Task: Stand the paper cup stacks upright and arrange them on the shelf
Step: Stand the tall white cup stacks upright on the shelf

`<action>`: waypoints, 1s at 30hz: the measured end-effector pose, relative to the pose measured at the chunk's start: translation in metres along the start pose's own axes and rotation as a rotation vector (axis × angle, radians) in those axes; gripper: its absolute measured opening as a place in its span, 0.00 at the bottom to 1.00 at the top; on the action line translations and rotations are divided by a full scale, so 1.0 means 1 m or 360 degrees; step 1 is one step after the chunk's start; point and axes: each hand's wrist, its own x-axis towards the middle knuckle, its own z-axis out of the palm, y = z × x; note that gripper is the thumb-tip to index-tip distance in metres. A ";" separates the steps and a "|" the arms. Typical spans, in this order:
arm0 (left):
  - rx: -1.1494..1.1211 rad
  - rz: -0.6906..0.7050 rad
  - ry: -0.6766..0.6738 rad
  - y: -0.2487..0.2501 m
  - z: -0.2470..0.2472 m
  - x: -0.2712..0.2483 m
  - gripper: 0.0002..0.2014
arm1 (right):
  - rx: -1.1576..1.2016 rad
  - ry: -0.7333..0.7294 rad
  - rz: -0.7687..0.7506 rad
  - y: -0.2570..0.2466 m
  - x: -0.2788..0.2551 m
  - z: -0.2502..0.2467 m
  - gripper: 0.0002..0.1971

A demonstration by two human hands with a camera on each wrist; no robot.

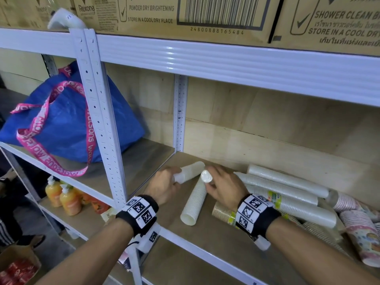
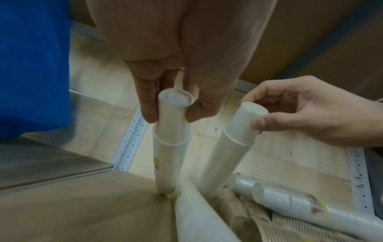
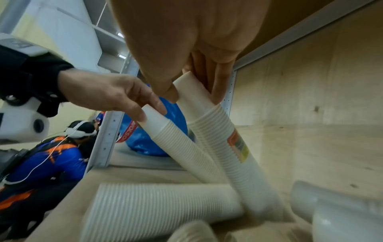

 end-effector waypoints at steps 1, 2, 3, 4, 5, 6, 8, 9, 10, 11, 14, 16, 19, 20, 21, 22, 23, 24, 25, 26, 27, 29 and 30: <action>-0.0012 0.0025 0.0041 0.006 -0.004 0.003 0.23 | 0.0015 0.0054 0.0045 0.003 0.005 -0.006 0.17; -0.0022 0.0046 0.0078 0.011 -0.008 0.006 0.22 | 0.0030 0.0098 0.0095 0.005 0.010 -0.011 0.18; -0.0037 0.0064 0.0111 0.017 -0.012 0.008 0.22 | 0.0048 0.0145 0.0154 0.008 0.015 -0.017 0.19; -0.0048 0.0082 0.0135 0.023 -0.015 0.011 0.21 | 0.0084 0.0177 0.0229 0.011 0.019 -0.024 0.19; -0.0060 0.0103 0.0154 0.028 -0.019 0.014 0.20 | 0.0135 0.0209 0.0309 0.014 0.024 -0.031 0.19; -0.0069 0.0119 0.0168 0.032 -0.022 0.018 0.20 | 0.0189 0.0251 0.0388 0.017 0.029 -0.038 0.19; -0.0084 0.0146 0.0196 0.041 -0.027 0.026 0.20 | 0.0254 0.0344 0.0519 0.021 0.038 -0.052 0.18; -0.0084 0.0155 0.0209 0.045 -0.030 0.030 0.21 | 0.0272 0.0382 0.0563 0.023 0.042 -0.059 0.18; -0.0077 0.0159 0.0215 0.048 -0.033 0.034 0.21 | 0.0292 0.0416 0.0589 0.024 0.047 -0.065 0.18; -0.0070 0.0162 0.0218 0.051 -0.036 0.039 0.22 | 0.0312 0.0446 0.0601 0.026 0.051 -0.071 0.18; -0.0062 0.0155 0.0232 0.057 -0.044 0.054 0.22 | 0.0369 0.0510 0.0590 0.029 0.065 -0.085 0.17; -0.0072 0.0153 0.0236 0.059 -0.050 0.065 0.21 | 0.0395 0.0539 0.0578 0.030 0.075 -0.090 0.16; -0.0032 0.0151 0.0228 0.063 -0.058 0.082 0.21 | 0.0434 0.0540 0.0581 0.031 0.091 -0.094 0.15; -0.0020 0.0147 0.0220 0.064 -0.061 0.087 0.21 | 0.0459 0.0530 0.0591 0.032 0.097 -0.094 0.14; -0.0021 0.0140 0.0208 0.065 -0.064 0.092 0.21 | 0.0488 0.0519 0.0607 0.032 0.102 -0.092 0.14; -0.0026 0.0133 0.0198 0.066 -0.067 0.097 0.21 | 0.0519 0.0505 0.0627 0.033 0.107 -0.090 0.14; -0.0031 0.0132 0.0196 0.066 -0.070 0.102 0.21 | 0.0545 0.0485 0.0648 0.035 0.113 -0.087 0.13; -0.0040 0.0137 0.0197 0.067 -0.073 0.108 0.20 | 0.0568 0.0466 0.0671 0.037 0.118 -0.083 0.14; -0.0055 0.0142 0.0196 0.068 -0.076 0.113 0.20 | 0.0588 0.0447 0.0698 0.039 0.124 -0.078 0.14; -0.0074 0.0140 0.0193 0.068 -0.079 0.118 0.20 | 0.0605 0.0424 0.0728 0.042 0.130 -0.072 0.14; -0.0086 0.0134 0.0191 0.068 -0.081 0.123 0.20 | 0.0619 0.0397 0.0757 0.044 0.135 -0.066 0.14; -0.0076 0.0124 0.0192 0.068 -0.086 0.132 0.21 | 0.0646 0.0351 0.0794 0.048 0.145 -0.054 0.14; -0.0068 0.0119 0.0190 0.068 -0.088 0.136 0.21 | 0.0662 0.0331 0.0806 0.049 0.150 -0.048 0.14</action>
